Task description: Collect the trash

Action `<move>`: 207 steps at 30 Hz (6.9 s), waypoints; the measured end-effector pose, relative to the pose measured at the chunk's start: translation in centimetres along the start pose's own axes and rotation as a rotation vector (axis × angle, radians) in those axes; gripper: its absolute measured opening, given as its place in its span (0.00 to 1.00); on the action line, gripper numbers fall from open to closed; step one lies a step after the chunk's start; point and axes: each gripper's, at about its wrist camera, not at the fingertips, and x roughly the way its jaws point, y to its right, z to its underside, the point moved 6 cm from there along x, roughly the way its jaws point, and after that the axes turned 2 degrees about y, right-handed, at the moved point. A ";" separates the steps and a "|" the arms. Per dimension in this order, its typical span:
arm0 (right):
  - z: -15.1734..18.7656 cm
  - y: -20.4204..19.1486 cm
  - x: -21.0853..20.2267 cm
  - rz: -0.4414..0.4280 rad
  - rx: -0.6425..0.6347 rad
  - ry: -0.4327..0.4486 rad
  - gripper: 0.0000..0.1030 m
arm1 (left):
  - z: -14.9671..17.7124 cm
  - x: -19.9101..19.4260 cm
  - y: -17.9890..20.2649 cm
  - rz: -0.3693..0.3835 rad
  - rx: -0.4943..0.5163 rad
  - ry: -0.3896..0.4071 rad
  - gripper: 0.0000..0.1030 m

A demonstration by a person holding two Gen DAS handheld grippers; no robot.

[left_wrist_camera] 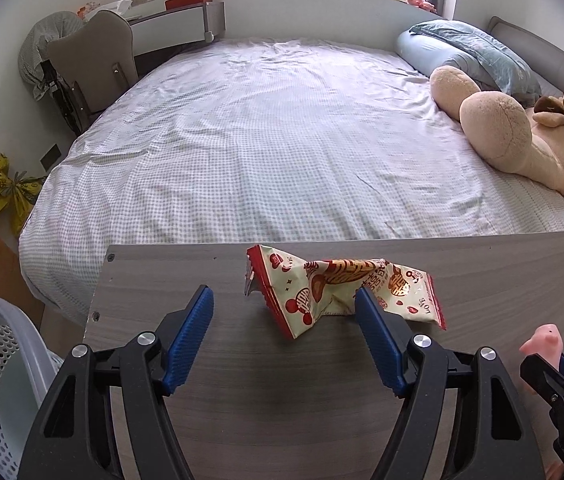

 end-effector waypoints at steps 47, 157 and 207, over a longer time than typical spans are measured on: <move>3.0 -10.5 -4.4 -0.086 -0.188 0.017 0.34 | 8.1 -15.9 -7.5 -0.039 -0.110 0.132 0.11; 6.5 -32.9 1.8 -0.313 -0.504 -0.086 0.83 | 15.5 -19.5 -28.9 -0.391 -0.433 0.056 0.78; 6.6 -32.9 1.8 -0.309 -0.505 -0.085 0.86 | 15.0 -19.5 -28.7 -0.423 -0.416 0.059 0.80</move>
